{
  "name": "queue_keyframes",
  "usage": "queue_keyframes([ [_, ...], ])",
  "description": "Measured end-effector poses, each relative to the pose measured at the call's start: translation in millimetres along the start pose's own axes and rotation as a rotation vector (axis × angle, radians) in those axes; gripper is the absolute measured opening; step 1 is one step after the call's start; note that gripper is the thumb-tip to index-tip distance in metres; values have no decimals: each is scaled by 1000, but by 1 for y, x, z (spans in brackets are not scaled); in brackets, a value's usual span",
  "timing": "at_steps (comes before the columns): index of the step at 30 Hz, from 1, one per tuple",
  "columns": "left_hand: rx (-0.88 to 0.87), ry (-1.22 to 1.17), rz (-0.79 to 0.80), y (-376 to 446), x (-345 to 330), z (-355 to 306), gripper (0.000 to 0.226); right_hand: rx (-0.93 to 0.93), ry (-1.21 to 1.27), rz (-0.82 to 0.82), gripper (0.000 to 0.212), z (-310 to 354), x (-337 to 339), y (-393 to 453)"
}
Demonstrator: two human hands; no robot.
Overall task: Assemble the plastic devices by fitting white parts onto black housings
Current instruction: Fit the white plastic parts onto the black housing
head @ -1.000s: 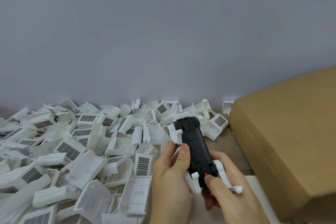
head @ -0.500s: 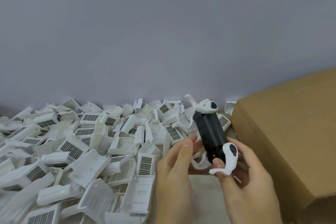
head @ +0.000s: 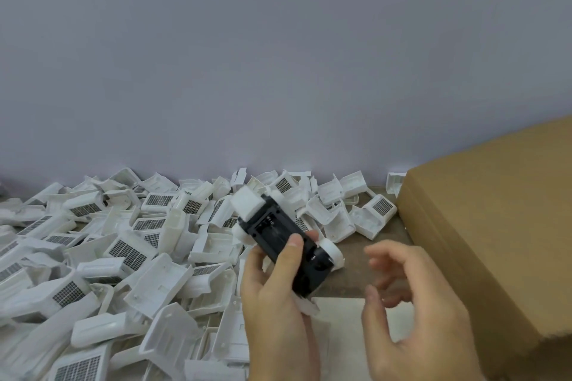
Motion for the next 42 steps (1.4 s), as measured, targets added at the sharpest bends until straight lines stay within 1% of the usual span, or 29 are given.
queue_keyframes([
  [1,-12,-17,-9,-1,0,-2,46,-23,-58,62,41,-4,-1,0],
  [2,-30,-19,-16,-1,1,-3,48,-54,-122,186,35,-10,-4,-1],
  [3,-45,-15,-19,-2,1,-4,51,-89,-198,353,29,-13,-9,-4],
  [4,-61,-7,-17,-2,1,-4,52,-99,-243,497,26,-15,-14,-9],
  [5,-74,1,-13,-3,1,-5,52,-93,-272,588,30,-18,-16,-14],
  [6,-86,12,-4,-4,1,-5,52,-74,-295,636,34,-22,-16,-19],
  [7,-94,25,8,-4,1,-4,52,-76,-314,665,34,-22,-16,-21],
  [9,-110,56,32,-5,2,-3,55,-142,-346,691,19,-22,-19,-17],
  [10,-116,70,40,-6,2,-3,57,-174,-350,654,9,-21,-19,-16],
  [11,-117,81,49,-7,2,-3,59,-206,-351,592,11,-21,-16,-16],
  [12,-122,90,57,-7,1,-3,62,-231,-346,496,21,-23,-14,-15],
  [13,-127,102,62,-6,1,-3,64,-262,-357,408,25,-26,-11,-15],
  [15,-140,119,66,-5,2,-3,51,-324,-423,254,22,-25,-6,-10],
  [17,-146,137,57,-4,2,-2,43,-348,-462,41,20,-25,-1,-5],
  [19,-157,179,53,-5,1,0,40,-359,-394,-179,20,-25,4,-2],
  [22,-150,278,49,-6,0,4,40,-371,-196,-360,18,-23,6,-1],
  [24,-138,373,71,-6,1,9,36,-302,-83,-371,18,-20,5,-1],
  [25,-133,428,85,-6,1,12,33,-264,-30,-341,24,-20,3,-1],
  [28,-89,539,126,-6,2,16,31,-143,68,-188,47,-16,-1,-4],
  [29,-65,564,144,-7,1,17,32,-91,60,-133,50,-15,-2,-4],
  [31,-37,611,172,-9,0,16,37,-3,36,-54,42,-10,-4,-5],
  [32,-26,613,184,-10,-1,15,41,8,35,-35,36,-9,-4,-5],
  [35,1,612,216,-13,-3,11,48,-47,60,0,30,-5,-5,-5],
  [38,-19,604,246,-14,-3,12,45,-45,45,-4,18,-4,-5,-5],
  [40,-32,587,273,-15,-5,13,42,-38,33,-29,18,-5,-5,-3],
  [42,-25,579,289,-16,-6,14,38,-33,17,-51,24,-6,-5,-2],
])
Point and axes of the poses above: each hand's wrist, its own y-axis towards the middle knuckle, its own x-axis out of the back of the hand, z = x × y, the point moved 3 cm from there along y, towards the middle knuckle, and after that the axes turned 13 degrees about -z, right-handed, at the moved point
